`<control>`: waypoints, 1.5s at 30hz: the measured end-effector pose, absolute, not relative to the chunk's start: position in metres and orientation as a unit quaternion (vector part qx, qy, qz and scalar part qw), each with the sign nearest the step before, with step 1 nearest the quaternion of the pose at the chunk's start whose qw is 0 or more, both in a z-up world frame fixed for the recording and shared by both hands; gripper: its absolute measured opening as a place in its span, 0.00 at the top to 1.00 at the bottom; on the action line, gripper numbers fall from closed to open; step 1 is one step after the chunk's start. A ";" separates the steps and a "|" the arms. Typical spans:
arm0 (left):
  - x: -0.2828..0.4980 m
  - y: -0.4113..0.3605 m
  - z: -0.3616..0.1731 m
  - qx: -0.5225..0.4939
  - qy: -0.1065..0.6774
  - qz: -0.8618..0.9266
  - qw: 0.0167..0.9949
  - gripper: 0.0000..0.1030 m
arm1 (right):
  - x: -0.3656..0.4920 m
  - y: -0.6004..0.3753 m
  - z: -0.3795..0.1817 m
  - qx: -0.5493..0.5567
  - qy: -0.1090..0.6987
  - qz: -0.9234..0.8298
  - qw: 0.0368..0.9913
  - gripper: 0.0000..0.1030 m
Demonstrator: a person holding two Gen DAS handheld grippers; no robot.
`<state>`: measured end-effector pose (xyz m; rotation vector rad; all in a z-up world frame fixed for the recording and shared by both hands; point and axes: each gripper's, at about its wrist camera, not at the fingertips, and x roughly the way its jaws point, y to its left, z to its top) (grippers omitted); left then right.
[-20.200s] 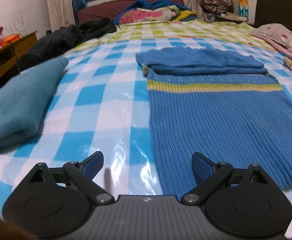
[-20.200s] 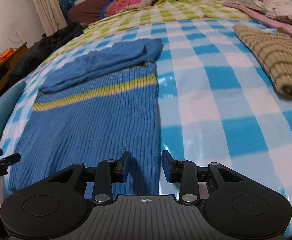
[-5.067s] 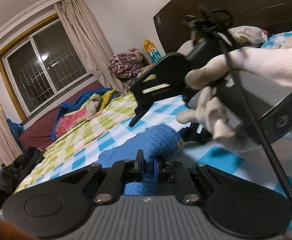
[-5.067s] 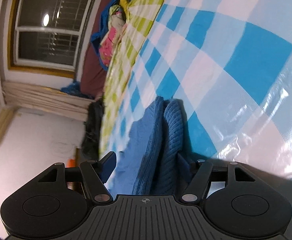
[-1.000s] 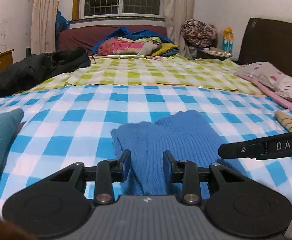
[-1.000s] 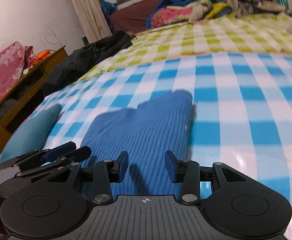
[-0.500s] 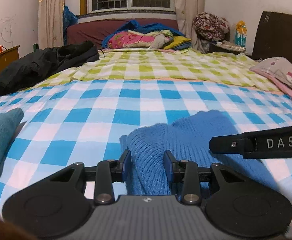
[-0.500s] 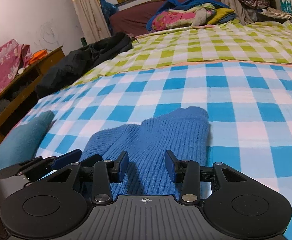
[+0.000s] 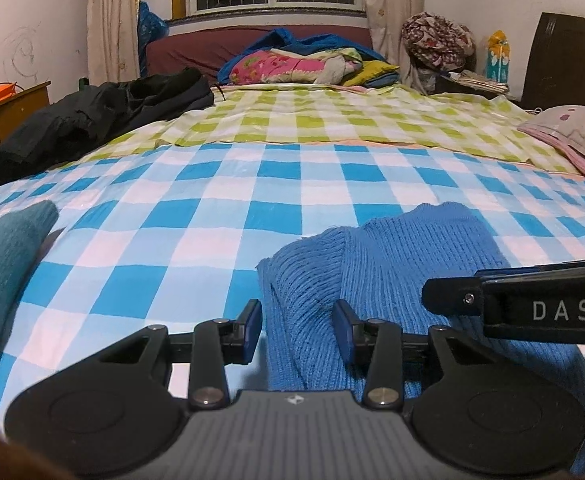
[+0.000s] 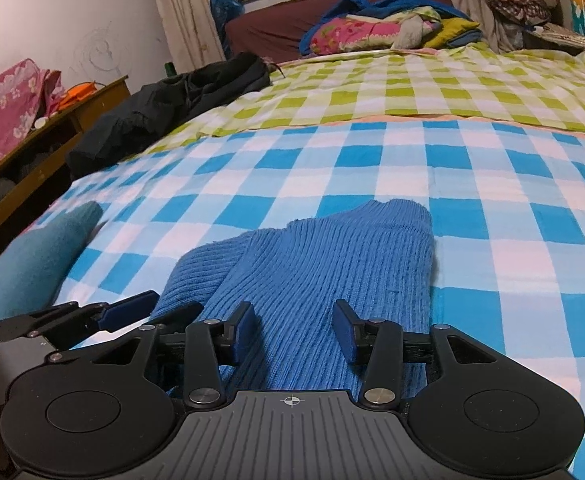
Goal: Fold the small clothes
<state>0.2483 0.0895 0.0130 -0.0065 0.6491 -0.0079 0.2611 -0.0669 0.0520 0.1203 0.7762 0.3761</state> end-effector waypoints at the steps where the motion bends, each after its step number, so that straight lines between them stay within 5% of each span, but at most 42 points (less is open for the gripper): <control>1: 0.247 0.089 0.015 -0.003 0.319 -0.003 0.948 0.55 | 0.260 -0.067 0.054 0.058 0.376 0.182 0.907 0.57; 45: 0.125 0.086 0.028 -0.005 0.343 -0.007 0.939 0.55 | 0.130 -0.100 0.070 0.041 0.373 0.167 0.912 0.52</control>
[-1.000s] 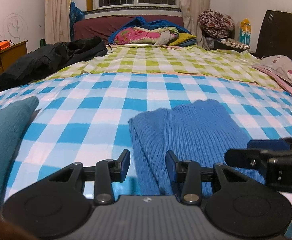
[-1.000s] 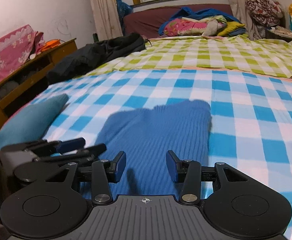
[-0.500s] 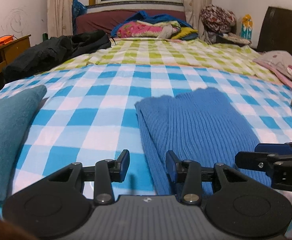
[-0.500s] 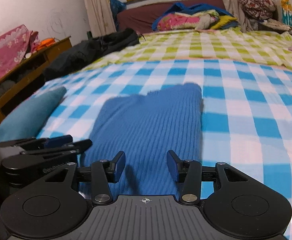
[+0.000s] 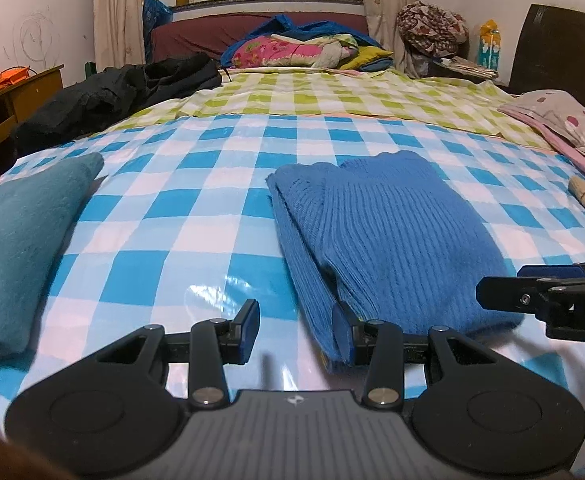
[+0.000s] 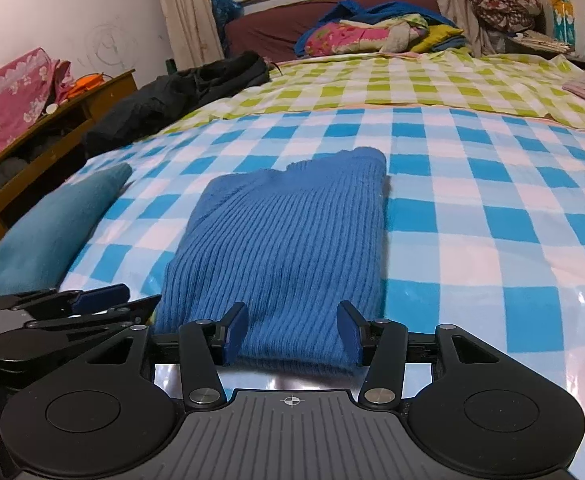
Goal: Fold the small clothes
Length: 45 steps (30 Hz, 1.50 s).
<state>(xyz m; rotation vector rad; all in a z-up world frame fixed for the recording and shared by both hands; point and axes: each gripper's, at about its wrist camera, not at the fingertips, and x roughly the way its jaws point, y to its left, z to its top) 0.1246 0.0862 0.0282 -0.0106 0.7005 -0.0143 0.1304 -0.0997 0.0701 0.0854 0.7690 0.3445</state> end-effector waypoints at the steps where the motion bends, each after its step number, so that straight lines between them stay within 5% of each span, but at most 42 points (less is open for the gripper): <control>1: 0.122 0.085 0.029 -0.005 0.343 -0.007 0.939 0.55 | 0.128 -0.100 0.070 0.039 0.373 0.166 0.912 0.50; 18: 0.077 0.057 0.022 0.011 0.353 -0.027 0.935 0.46 | 0.083 -0.116 0.063 0.038 0.380 0.152 0.912 0.42; 45: 0.038 0.043 0.006 0.041 0.357 0.001 0.933 0.12 | 0.036 -0.125 0.040 0.038 0.395 0.138 0.908 0.32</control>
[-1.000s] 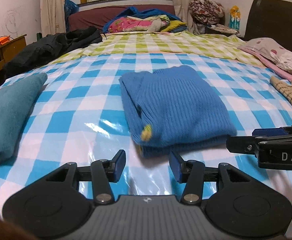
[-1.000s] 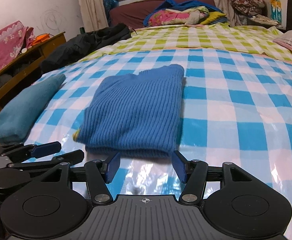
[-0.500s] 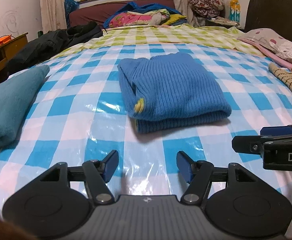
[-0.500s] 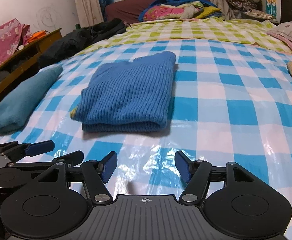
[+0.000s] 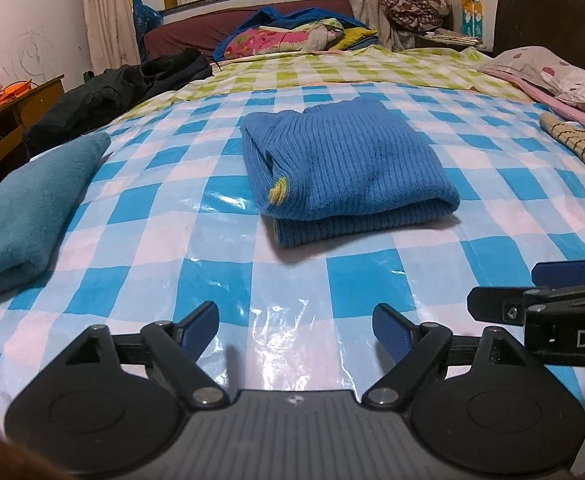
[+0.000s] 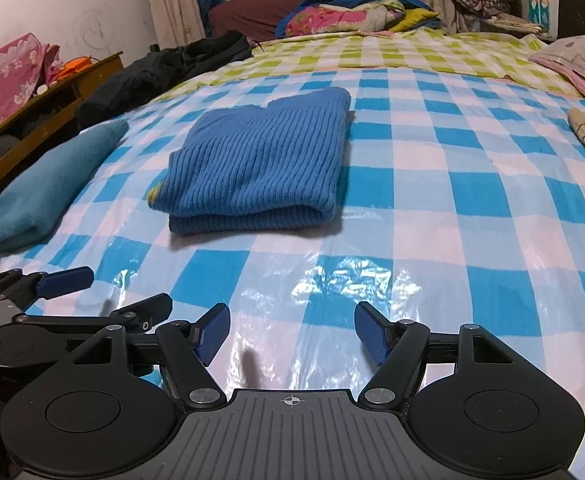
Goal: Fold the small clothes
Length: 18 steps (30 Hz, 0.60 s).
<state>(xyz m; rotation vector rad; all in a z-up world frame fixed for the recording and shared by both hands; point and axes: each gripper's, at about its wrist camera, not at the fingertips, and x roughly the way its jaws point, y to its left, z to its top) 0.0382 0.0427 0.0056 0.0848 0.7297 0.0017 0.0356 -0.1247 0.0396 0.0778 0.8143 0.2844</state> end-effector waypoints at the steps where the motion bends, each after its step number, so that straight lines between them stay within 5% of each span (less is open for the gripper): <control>1: 0.037 0.042 0.005 0.042 0.356 0.001 0.933 0.11 | 0.034 -0.125 0.039 0.038 0.395 0.137 0.907 0.32; 18: 0.028 0.039 0.001 0.043 0.361 0.008 0.932 0.06 | 0.021 -0.129 0.024 0.023 0.401 0.109 0.909 0.30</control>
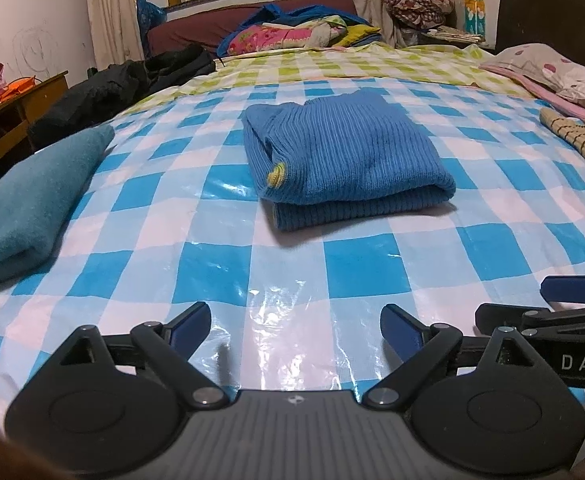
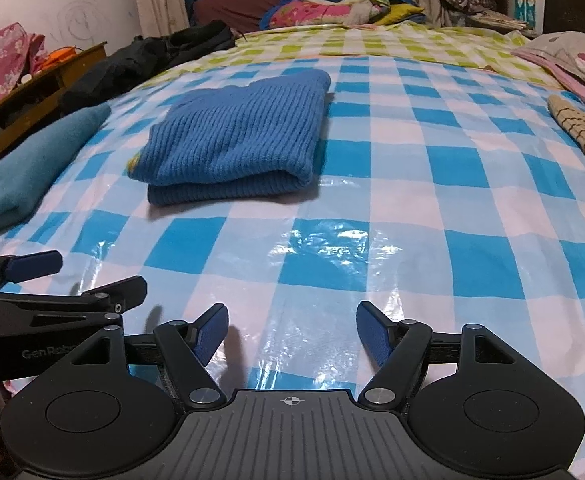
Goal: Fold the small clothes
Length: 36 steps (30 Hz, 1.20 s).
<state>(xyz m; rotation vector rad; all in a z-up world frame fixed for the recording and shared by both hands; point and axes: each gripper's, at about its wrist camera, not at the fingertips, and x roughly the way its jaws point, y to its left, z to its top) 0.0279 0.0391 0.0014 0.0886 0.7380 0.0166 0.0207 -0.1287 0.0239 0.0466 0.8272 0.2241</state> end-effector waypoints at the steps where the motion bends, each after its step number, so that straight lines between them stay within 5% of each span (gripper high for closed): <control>1: 0.027 0.038 0.001 0.045 0.361 0.009 0.932 0.06 | 0.021 -0.129 0.024 0.022 0.400 0.107 0.910 0.30; 36: 0.026 0.039 -0.003 0.042 0.374 0.015 0.926 0.06 | 0.019 -0.129 0.022 0.015 0.402 0.082 0.912 0.25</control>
